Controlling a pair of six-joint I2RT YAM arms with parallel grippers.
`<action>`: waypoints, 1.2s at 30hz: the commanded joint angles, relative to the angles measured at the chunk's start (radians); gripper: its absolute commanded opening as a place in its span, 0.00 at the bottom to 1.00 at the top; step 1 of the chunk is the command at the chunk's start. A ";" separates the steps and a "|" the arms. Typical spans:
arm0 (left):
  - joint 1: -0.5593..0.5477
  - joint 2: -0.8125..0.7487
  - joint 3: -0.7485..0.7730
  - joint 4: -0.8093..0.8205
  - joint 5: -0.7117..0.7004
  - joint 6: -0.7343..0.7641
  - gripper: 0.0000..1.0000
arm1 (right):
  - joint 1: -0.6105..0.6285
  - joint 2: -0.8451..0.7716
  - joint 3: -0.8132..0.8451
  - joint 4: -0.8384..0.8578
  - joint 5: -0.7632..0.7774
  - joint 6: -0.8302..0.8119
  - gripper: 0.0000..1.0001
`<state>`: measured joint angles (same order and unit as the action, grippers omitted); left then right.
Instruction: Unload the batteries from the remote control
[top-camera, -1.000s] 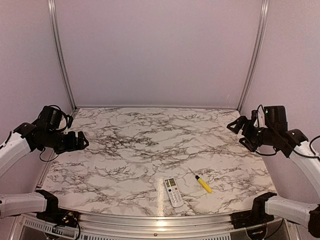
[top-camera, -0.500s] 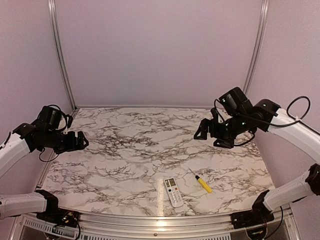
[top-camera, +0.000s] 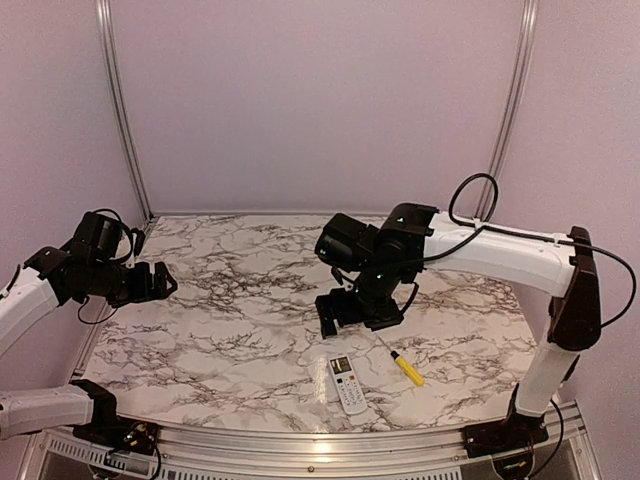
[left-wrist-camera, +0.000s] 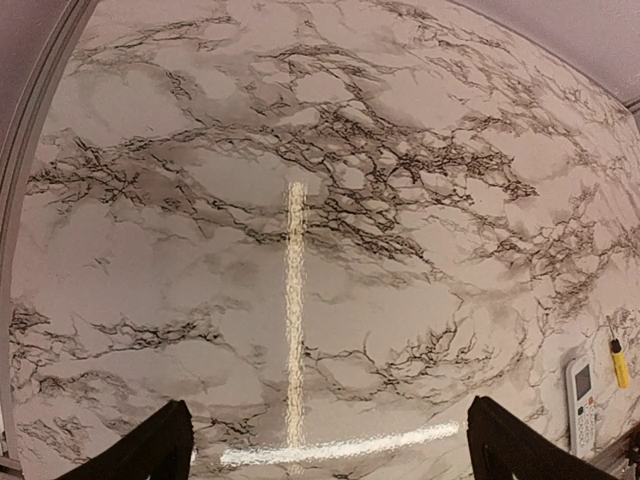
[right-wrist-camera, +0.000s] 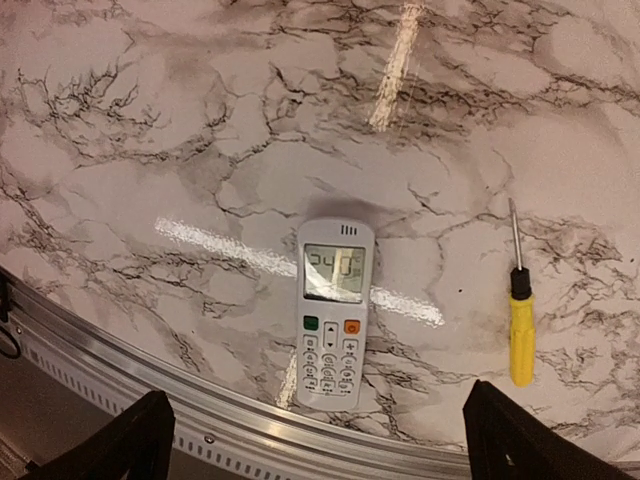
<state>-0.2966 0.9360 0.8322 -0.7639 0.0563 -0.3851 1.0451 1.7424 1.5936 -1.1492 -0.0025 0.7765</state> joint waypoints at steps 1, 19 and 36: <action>-0.007 -0.013 -0.015 0.021 0.002 0.003 0.99 | 0.051 0.106 0.076 -0.087 0.027 0.012 0.99; -0.012 -0.019 -0.016 0.020 -0.013 -0.004 0.99 | 0.061 0.210 -0.092 0.078 -0.046 -0.017 0.95; -0.031 -0.002 -0.016 0.019 -0.036 -0.012 0.99 | 0.060 0.260 -0.188 0.208 -0.081 -0.067 0.77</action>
<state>-0.3191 0.9306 0.8268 -0.7616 0.0383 -0.3935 1.1015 1.9976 1.4254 -0.9947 -0.0757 0.7223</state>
